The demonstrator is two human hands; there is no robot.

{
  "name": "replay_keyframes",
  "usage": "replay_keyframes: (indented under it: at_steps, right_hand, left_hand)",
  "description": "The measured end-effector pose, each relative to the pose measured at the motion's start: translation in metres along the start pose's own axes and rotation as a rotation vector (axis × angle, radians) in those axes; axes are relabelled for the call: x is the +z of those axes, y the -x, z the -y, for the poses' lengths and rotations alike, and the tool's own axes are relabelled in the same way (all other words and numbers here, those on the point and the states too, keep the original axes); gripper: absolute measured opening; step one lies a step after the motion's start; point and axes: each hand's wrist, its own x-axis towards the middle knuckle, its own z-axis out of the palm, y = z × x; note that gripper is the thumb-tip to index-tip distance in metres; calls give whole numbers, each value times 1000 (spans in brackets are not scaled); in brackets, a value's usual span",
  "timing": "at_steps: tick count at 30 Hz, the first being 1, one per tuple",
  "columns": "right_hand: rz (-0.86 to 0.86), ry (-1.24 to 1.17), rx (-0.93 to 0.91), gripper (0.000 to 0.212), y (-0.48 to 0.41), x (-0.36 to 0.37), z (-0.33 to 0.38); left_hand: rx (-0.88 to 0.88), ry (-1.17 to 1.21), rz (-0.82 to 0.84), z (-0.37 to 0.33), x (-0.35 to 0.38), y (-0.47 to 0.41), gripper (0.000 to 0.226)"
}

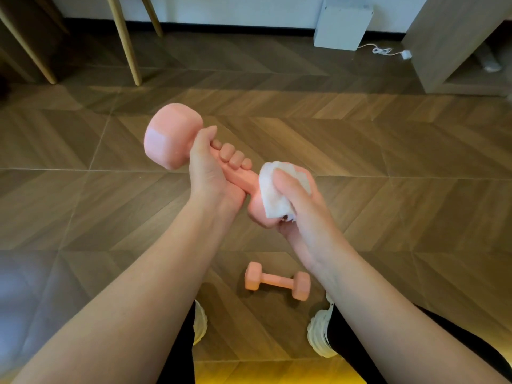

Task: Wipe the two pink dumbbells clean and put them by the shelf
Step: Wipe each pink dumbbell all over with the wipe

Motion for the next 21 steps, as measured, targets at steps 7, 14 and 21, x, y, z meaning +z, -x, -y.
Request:
replay_keyframes:
  at_steps: [7,14,21]
  right_hand:
    - [210,-73,-49,54,8,-7,12]
    - [1,-3,-37,12,3,2,9]
    - [225,-177,244,55,5,-10,15]
  left_hand:
    - [-12,75,5,-5,1,-1,37]
    - [-24,45,23,-2,2,0,35]
    - [-25,10,85,-3,-1,1,34]
